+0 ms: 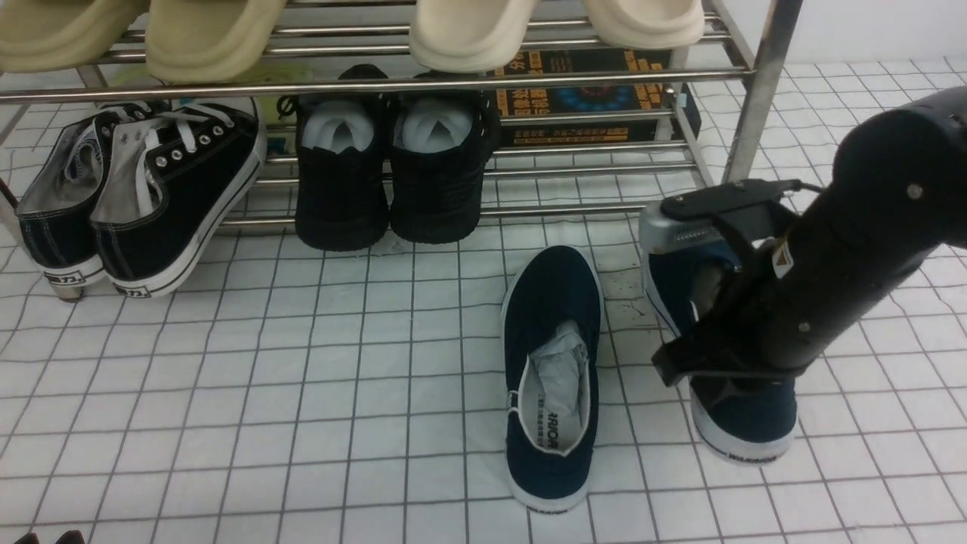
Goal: Take the shoes off the shelf with your hand from the white checkered tablecloth.
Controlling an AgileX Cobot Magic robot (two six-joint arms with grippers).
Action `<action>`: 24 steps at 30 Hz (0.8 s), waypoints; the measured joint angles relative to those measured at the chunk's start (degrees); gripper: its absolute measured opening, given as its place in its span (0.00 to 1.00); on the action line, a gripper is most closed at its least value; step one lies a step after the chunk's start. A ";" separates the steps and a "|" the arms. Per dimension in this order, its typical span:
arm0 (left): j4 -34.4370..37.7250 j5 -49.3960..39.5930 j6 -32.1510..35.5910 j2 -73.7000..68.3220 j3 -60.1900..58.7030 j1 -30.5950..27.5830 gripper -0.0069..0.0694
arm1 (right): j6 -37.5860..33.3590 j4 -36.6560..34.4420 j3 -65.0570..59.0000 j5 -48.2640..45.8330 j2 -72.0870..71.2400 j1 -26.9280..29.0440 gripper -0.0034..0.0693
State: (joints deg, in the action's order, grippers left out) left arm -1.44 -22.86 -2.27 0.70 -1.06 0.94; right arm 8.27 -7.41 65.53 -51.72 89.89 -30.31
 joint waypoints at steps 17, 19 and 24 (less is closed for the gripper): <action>0.00 0.00 0.00 0.00 0.00 0.00 0.40 | 0.25 -3.57 -0.06 9.24 9.30 -0.53 0.13; 0.00 0.00 0.00 0.00 0.00 0.00 0.40 | 0.25 -3.52 -0.06 9.86 9.42 -1.12 0.17; 0.00 0.00 0.00 0.00 0.00 0.00 0.40 | 0.25 -3.39 -0.06 11.15 9.48 -2.66 0.29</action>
State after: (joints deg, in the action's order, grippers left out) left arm -1.44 -22.86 -2.27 0.70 -1.06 0.94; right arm 8.52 -10.80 65.46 -40.57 99.38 -32.97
